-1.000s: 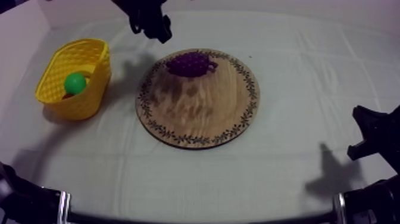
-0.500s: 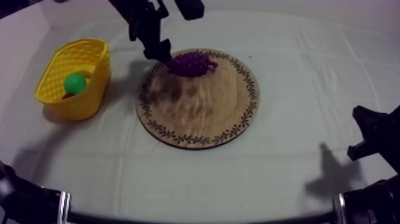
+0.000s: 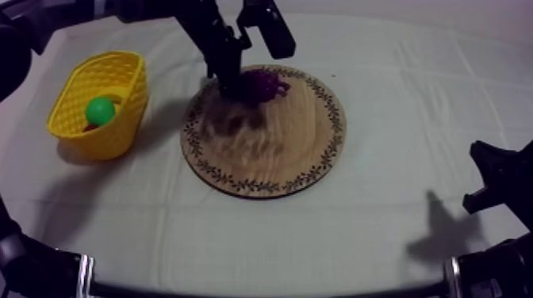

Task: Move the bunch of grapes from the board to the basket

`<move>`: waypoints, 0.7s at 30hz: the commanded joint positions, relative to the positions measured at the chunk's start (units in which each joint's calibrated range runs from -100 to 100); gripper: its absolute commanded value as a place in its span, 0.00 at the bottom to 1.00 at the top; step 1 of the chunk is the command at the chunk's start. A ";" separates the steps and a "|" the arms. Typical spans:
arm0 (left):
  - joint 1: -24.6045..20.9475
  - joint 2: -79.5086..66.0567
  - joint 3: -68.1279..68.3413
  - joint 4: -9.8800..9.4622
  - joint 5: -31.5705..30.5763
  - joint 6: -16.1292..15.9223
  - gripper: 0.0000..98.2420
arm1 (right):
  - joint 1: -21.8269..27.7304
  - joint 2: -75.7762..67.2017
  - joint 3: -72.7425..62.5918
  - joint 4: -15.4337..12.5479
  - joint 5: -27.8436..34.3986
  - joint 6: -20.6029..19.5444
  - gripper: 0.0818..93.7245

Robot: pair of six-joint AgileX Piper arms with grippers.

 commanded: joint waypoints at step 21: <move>1.66 12.93 -11.82 -2.54 -2.58 2.29 0.85 | 0.03 -0.01 -0.03 0.01 0.00 0.03 0.00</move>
